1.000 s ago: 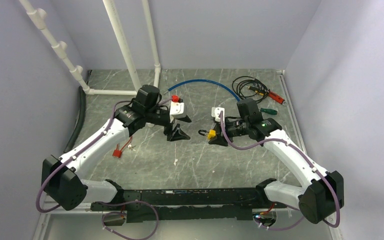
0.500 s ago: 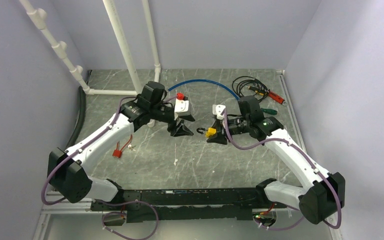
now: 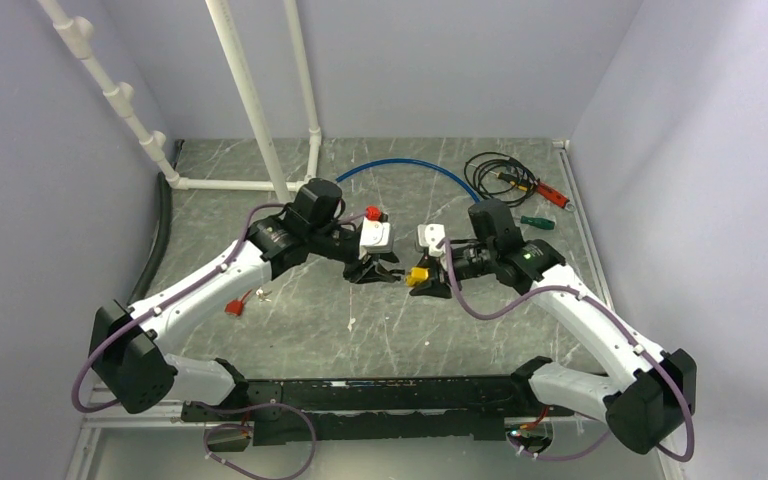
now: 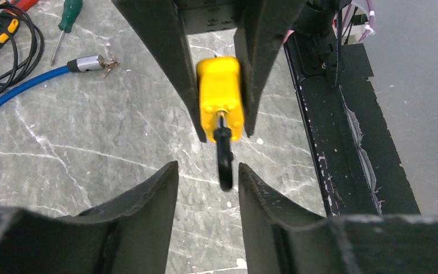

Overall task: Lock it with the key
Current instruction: Lock the lock.

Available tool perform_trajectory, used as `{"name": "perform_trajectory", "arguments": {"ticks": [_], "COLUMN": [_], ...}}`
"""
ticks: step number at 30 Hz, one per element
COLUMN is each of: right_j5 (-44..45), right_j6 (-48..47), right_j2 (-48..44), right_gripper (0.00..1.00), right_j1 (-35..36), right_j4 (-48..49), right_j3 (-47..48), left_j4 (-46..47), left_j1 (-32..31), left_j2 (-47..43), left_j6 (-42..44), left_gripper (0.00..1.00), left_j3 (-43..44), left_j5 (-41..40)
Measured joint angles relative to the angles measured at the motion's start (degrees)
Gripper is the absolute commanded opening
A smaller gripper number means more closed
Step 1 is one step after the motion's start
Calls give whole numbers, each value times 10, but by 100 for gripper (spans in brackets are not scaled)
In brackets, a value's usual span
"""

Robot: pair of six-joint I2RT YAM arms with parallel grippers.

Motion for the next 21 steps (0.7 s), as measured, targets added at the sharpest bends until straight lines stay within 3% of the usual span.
{"name": "perform_trajectory", "arguments": {"ticks": [7,21], "right_j5": [14,18], "right_j6": [-14,9], "right_j2": [17,21], "right_gripper": [0,0], "right_j1": [19,22], "right_j4": [-16,-3], "right_j3": [19,16], "left_j4": [1,0], "left_j1": [-2,-2], "left_j2": [-11,-32], "left_j6": [-5,-18], "left_gripper": [28,8], "left_j3": [-3,-16], "left_j5": [-9,-4]}}
